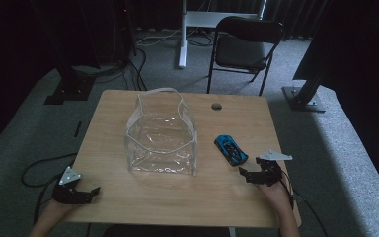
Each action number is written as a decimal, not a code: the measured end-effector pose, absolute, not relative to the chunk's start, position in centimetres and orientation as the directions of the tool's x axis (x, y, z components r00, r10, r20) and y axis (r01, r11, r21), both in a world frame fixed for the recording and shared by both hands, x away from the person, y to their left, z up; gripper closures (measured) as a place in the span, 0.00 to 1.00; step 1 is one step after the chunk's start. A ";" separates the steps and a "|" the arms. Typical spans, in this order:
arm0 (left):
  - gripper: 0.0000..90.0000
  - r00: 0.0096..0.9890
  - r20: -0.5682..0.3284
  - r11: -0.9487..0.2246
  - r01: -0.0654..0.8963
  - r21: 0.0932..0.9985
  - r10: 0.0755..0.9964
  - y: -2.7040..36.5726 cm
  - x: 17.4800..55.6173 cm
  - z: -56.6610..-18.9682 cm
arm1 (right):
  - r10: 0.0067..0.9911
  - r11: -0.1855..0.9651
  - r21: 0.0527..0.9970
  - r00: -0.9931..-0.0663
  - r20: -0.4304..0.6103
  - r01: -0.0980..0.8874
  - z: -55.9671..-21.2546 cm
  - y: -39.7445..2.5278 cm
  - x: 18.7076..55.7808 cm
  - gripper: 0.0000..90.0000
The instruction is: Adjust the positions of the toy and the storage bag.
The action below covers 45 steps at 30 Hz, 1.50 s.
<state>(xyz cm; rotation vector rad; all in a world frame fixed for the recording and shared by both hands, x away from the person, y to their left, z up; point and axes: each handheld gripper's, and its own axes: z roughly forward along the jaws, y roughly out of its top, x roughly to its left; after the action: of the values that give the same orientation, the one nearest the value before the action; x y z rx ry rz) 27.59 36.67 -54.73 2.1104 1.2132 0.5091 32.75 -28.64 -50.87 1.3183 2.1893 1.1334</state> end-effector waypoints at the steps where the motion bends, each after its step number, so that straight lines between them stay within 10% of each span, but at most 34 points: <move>1: 0.05 0.498 0.014 -0.366 0.618 0.696 0.867 36.7 27.6 -54.7 | 0.854 0.249 0.776 -0.509 0.105 0.579 -50.9 -28.6 32.8 0.12; 45: 0.05 0.501 0.014 -0.368 0.617 0.696 0.865 36.7 27.6 -54.7 | 0.848 0.374 0.661 -0.529 0.041 0.650 -53.2 -23.5 43.3 0.14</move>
<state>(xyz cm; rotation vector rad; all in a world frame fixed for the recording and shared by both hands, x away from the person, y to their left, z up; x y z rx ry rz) 27.59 36.67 -54.73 2.1120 1.2096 0.5073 43.26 -23.54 -53.22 1.3180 2.3333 0.9132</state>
